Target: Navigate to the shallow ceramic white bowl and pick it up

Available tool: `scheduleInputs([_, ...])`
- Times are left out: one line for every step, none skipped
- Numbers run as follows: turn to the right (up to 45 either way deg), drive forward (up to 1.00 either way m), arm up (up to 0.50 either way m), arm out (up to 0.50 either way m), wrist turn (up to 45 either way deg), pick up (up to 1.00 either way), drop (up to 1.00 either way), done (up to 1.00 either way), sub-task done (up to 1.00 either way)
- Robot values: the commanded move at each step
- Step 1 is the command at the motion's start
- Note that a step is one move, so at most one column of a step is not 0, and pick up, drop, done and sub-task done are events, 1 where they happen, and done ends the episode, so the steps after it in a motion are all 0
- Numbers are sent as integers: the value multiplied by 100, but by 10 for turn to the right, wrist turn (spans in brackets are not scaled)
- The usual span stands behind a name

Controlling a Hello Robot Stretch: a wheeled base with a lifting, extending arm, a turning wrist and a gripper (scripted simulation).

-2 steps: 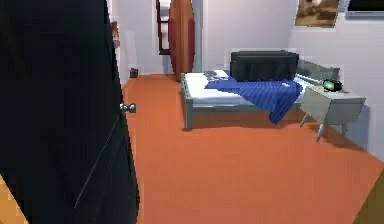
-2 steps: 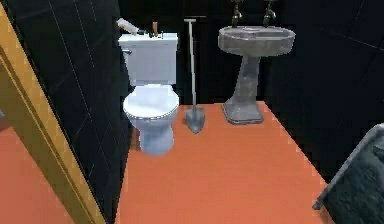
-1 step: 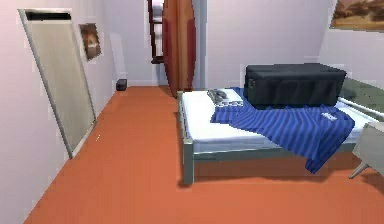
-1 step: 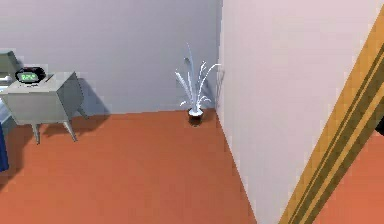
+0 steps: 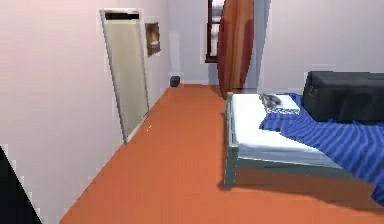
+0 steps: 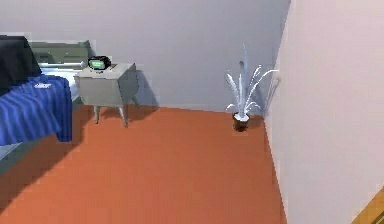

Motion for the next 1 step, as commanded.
scheduleInputs([0,5,0,0,0,0,0,0,0])
